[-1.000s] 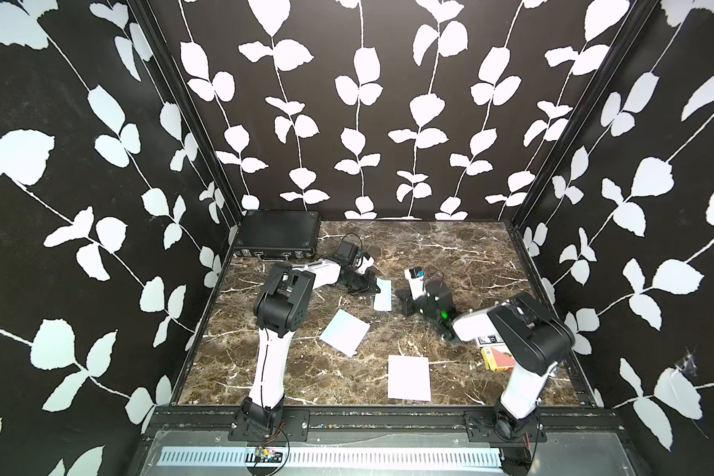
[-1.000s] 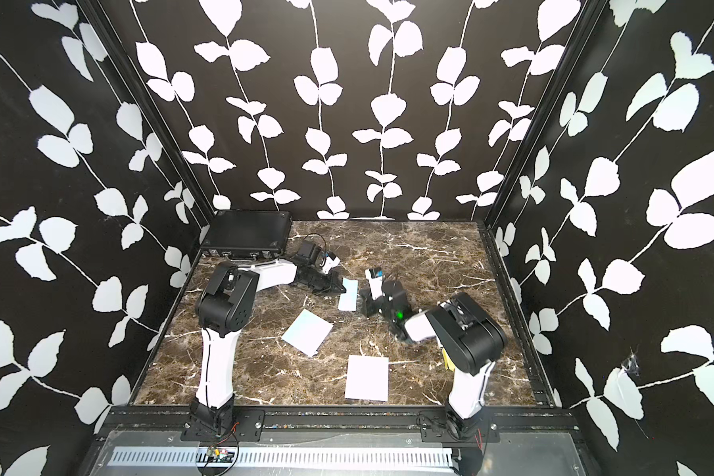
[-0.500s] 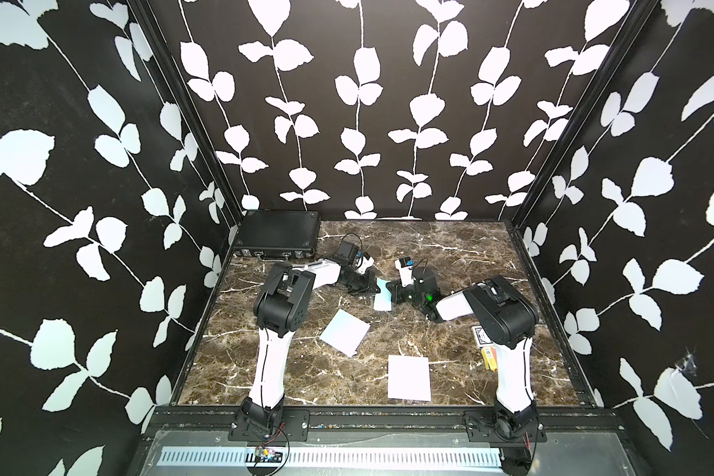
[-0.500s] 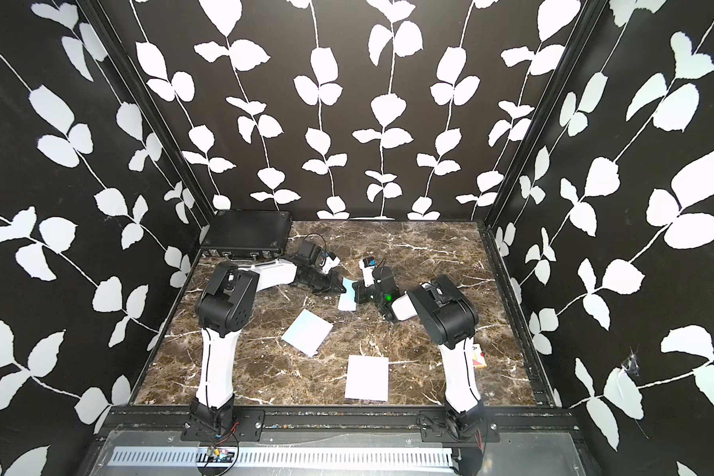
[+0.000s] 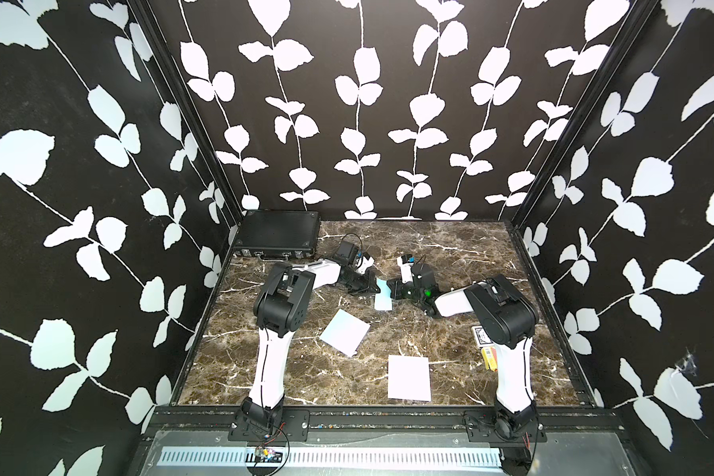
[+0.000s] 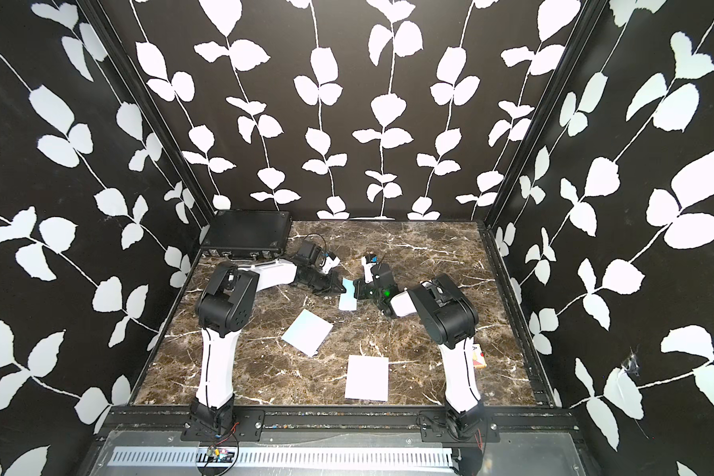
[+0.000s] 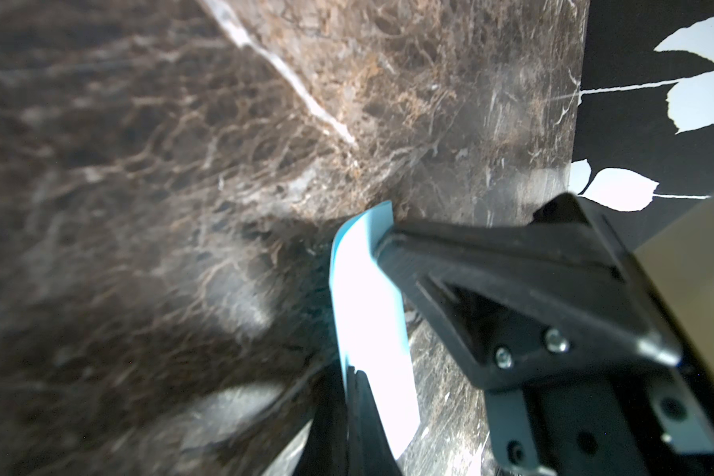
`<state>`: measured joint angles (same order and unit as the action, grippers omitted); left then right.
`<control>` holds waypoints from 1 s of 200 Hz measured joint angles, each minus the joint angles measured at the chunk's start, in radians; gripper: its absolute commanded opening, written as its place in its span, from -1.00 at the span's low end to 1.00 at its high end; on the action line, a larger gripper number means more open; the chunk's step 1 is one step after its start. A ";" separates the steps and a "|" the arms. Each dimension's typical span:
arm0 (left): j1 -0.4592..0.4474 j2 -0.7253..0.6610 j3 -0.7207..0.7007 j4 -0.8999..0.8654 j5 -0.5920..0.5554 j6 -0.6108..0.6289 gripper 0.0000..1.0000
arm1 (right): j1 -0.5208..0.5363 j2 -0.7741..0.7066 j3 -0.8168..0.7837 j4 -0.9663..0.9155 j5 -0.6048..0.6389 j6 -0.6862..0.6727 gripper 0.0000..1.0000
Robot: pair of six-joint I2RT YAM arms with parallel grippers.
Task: Fold the square paper along the opposite sides
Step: Smooth out the paper at the center of the board.
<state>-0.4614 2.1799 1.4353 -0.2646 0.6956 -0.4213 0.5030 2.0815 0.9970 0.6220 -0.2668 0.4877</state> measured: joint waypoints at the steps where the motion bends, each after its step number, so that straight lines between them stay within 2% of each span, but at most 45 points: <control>1: 0.000 0.000 0.000 0.000 0.000 0.000 -1.00 | 0.000 0.000 0.001 -0.002 0.000 0.000 -0.91; 118: 0.000 0.000 0.000 0.000 0.000 0.000 -1.00 | -0.029 -0.003 0.006 -0.020 0.054 0.005 -0.93; 140: 0.000 0.000 0.000 0.000 0.000 0.000 -1.00 | -0.033 -0.016 0.005 -0.040 0.050 0.002 -0.87; 171: 0.000 -0.001 0.000 0.005 0.023 -0.016 -1.00 | -0.042 -0.111 -0.050 -0.124 -0.020 0.014 -0.73; 200: -0.003 -0.003 -0.012 0.017 0.077 -0.059 -1.00 | -0.063 -0.271 -0.114 -0.169 -0.164 0.089 -0.53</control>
<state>-0.4641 2.1773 1.4231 -0.2474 0.7723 -0.4805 0.4404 1.8107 0.8833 0.4534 -0.4313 0.5762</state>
